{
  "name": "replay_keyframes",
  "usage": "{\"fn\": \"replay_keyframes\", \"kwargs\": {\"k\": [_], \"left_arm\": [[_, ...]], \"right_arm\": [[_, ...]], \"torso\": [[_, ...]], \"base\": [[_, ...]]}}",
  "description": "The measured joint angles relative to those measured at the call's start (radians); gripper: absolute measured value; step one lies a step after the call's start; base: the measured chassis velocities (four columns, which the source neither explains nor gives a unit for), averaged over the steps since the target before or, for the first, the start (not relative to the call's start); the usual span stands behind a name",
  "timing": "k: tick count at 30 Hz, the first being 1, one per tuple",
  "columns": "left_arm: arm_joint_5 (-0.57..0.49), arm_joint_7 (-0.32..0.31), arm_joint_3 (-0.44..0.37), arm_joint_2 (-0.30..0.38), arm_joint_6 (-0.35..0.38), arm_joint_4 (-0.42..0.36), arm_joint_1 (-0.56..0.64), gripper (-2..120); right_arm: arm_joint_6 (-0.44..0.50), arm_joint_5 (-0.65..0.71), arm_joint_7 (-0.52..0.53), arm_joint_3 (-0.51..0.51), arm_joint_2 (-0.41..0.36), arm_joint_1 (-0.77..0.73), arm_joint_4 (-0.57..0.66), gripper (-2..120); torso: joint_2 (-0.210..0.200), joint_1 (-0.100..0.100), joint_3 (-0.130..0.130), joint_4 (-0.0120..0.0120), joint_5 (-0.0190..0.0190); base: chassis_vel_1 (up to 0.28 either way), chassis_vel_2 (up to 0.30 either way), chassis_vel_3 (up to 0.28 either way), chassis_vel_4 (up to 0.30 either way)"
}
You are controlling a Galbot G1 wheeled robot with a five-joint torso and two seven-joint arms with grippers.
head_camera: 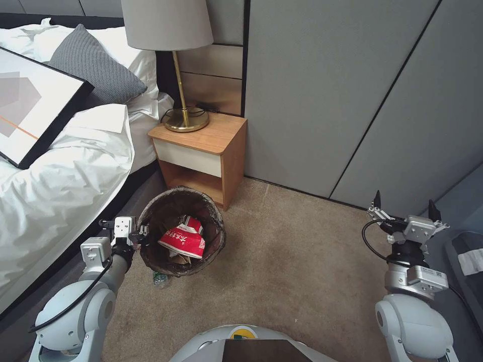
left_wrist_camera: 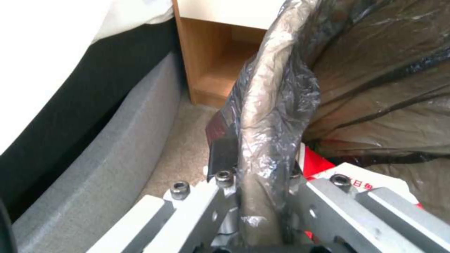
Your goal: Pick up the trash bin, then pick up the garbage from the floor and place it into the trash bin.
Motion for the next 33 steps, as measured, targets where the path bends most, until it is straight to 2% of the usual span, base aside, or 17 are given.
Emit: {"fn": "replay_keyframes", "kwargs": {"k": [17, 33], "left_arm": [[-0.02, -0.004, -0.017, 0.003, 0.0, -0.002, -0.016, 0], [-0.023, -0.003, -0.019, 0.003, 0.0, -0.001, -0.012, 0]], "right_arm": [[-0.043, -0.022, -0.01, -0.077, -0.018, 0.061, -0.017, 100], [-0.046, -0.026, -0.012, -0.087, -0.023, 0.068, -0.032, 100]], "torso": [[0.0, 0.0, 0.0, 0.0, 0.0], [0.0, 0.0, 0.0, 0.0001, 0.0001]], "base": [[0.004, 0.007, 0.005, 0.004], [0.086, 0.084, 0.077, 0.085]]}}
